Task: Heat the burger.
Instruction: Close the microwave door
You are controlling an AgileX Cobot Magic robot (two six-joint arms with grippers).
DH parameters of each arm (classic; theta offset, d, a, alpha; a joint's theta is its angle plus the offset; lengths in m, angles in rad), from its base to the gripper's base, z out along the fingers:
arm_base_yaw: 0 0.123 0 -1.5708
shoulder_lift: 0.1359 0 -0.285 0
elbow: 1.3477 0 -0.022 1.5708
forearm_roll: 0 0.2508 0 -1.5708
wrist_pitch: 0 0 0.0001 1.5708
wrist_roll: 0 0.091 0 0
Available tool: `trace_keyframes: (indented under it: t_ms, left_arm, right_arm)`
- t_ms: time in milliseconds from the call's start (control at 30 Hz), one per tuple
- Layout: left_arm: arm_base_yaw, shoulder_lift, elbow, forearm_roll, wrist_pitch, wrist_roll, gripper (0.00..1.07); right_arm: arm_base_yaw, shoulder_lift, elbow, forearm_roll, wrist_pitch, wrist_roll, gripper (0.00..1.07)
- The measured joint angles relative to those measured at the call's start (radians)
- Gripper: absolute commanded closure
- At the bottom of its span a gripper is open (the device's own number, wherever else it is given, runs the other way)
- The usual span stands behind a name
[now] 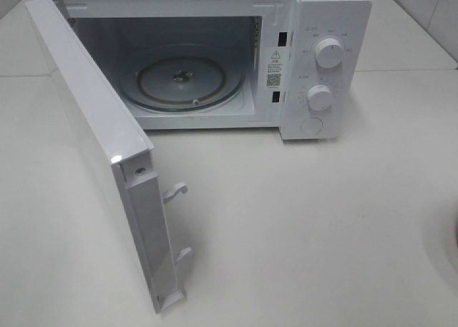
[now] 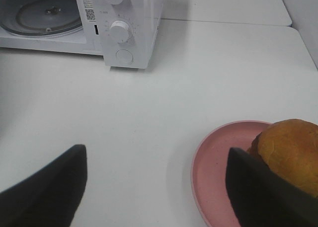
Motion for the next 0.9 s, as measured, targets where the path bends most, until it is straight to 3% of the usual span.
trace_keyframes:
  t_ms: [900]
  left_arm:
    - [0.0,0.0,0.0,0.0,0.0,0.0,0.07]
  right_arm:
    - [0.0,0.0,0.0,0.0,0.0,0.0,0.31]
